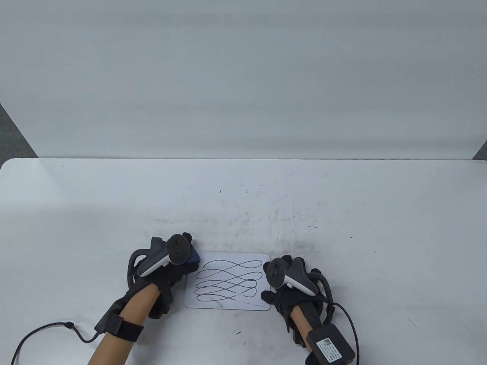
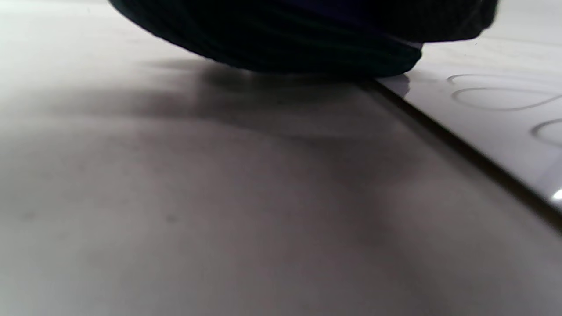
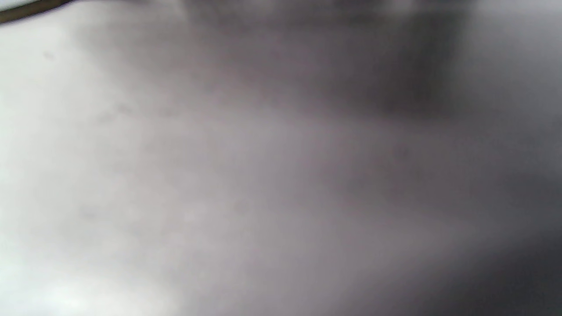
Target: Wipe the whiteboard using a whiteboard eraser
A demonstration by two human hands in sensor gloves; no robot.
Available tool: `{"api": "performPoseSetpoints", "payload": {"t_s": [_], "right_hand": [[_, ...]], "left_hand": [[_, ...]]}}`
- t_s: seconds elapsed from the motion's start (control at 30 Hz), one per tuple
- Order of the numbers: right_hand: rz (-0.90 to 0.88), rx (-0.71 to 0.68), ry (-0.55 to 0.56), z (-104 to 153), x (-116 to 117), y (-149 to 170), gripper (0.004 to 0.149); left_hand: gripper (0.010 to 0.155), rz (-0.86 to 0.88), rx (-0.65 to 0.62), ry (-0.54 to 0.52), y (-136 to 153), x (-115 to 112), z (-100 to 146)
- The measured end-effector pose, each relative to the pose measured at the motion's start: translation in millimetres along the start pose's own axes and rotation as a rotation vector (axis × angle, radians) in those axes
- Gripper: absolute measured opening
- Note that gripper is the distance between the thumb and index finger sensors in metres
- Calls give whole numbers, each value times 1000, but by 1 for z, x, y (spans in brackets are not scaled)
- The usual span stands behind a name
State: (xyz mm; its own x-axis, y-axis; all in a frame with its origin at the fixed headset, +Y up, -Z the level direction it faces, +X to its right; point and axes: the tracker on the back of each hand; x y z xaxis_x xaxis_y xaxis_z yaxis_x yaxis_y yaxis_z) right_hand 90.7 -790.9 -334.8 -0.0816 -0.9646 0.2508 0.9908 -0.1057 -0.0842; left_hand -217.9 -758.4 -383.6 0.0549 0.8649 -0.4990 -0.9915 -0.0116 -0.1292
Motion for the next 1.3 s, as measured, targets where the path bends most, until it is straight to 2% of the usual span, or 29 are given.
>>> {"api": "performPoseSetpoints", "payload": {"t_s": [0.17,0.37,0.5,0.6,0.77,0.93,1.2,1.3], "right_hand": [[5,4,-2,0,0,0,73],[9,6,-4,-1,0,0,72],[6,2,-15,-2,0,0,70],[0,-2,-19,-2,1,0,69],[-10,-15,-26,-3,1,-1,67],[1,-19,-16,-3,1,-2,67],[13,-20,-8,-3,2,-3,68],[18,-22,-10,-3,3,-3,68]], "left_hand": [[85,-28,-64,3,-5,-1,9],[85,-262,-124,-37,-20,-19,49],[85,-261,-170,-14,-23,-36,80],[86,-278,-162,-46,-25,-43,88],[85,-210,-156,4,-21,-40,78],[85,-199,-118,2,-23,-30,61],[84,-147,4,-19,-28,-2,10],[84,-165,27,-31,-31,5,0]]}}
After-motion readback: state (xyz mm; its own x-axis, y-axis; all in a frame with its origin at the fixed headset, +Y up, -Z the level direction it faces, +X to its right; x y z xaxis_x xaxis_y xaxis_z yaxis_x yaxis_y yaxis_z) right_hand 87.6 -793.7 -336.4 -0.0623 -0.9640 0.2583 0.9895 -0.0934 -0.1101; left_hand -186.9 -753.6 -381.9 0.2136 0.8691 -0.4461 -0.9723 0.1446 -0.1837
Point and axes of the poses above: the tracker on the back of each hand, its own y axis roughly to the little-finger side, its own z axis roughly from the fingertips to the wrist, x = y × z, and after that the axes turned 15 degrees about y, right-handed
